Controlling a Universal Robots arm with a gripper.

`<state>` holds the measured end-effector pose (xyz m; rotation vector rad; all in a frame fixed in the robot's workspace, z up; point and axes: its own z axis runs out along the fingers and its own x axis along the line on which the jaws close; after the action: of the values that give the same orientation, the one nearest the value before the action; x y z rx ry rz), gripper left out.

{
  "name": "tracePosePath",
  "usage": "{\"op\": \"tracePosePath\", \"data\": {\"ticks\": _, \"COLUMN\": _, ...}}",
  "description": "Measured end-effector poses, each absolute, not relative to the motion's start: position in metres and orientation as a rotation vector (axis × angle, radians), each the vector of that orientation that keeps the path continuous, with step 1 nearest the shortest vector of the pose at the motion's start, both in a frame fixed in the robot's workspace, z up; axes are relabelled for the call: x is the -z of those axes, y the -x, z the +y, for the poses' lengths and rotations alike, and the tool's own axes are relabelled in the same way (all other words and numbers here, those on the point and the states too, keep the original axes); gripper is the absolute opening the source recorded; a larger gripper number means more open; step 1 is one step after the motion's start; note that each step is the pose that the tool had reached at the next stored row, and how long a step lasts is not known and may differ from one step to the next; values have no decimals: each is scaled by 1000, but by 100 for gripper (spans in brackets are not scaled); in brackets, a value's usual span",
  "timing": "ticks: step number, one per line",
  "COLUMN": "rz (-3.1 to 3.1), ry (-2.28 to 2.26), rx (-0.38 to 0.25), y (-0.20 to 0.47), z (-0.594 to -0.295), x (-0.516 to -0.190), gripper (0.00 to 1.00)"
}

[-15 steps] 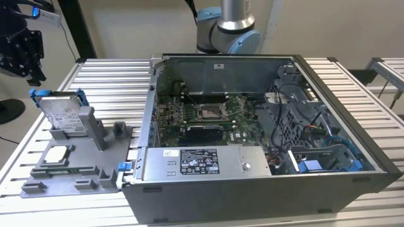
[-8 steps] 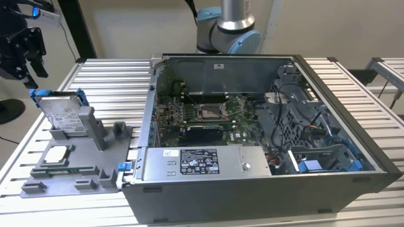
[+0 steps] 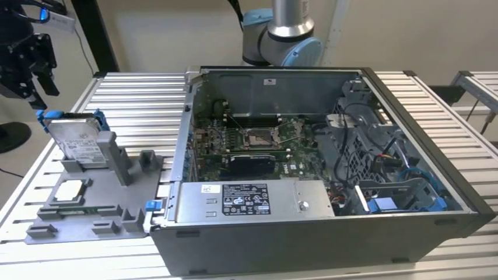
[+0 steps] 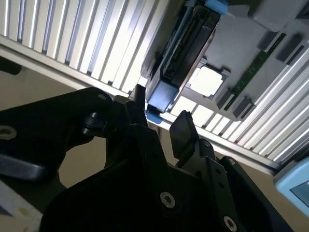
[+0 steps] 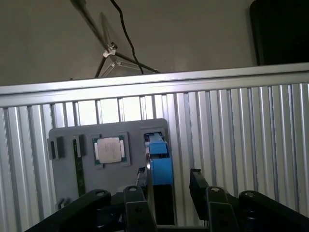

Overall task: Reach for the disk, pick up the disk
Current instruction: 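Pick up the disk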

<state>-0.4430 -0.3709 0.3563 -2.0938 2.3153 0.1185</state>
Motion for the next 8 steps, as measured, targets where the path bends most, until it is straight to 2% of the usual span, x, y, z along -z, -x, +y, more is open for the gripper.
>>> {"op": "tracePosePath", "data": {"ticks": 8, "rz": 2296, "ry": 2098, "rx": -79, "y": 443, "z": -371, "x": -350, "gripper": 100}}
